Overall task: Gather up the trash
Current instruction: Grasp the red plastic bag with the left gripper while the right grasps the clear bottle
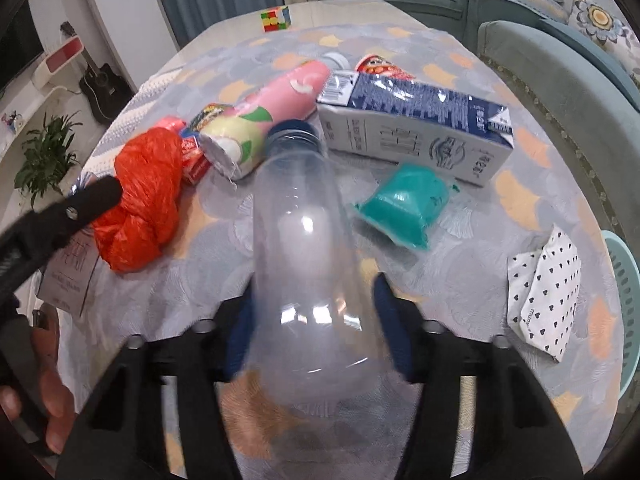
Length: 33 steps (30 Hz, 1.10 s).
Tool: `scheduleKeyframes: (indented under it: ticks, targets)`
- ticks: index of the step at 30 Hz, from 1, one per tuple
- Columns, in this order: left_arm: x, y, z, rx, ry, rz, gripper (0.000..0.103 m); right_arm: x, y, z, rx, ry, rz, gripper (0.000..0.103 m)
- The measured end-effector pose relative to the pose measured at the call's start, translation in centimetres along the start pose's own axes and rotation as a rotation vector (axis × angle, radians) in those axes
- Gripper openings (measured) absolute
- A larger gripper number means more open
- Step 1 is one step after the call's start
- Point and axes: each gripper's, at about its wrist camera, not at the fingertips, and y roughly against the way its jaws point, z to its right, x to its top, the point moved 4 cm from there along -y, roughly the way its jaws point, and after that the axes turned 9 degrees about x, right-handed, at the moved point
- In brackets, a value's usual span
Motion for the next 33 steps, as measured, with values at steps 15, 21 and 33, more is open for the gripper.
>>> scheduleKeyframes:
  ticks: [15,21,33]
  targets:
    - [0.0,-4.8,2.1,0.316,-0.159,-0.083,0.058,-0.6,1.3,2.1,-0.023,-0.022,0.038,0.046]
    - [0.1,-2.3,2.1,0.272,-0.129,-0.024,0.039,-0.7,3.7,2.8,0.018,-0.039,0.103,0.043]
    - [0.7,6.8,5.7,0.064,-0.087,0.142,0.036,-0.4,10.9,3.6,0.093,-0.053,0.248,0.043]
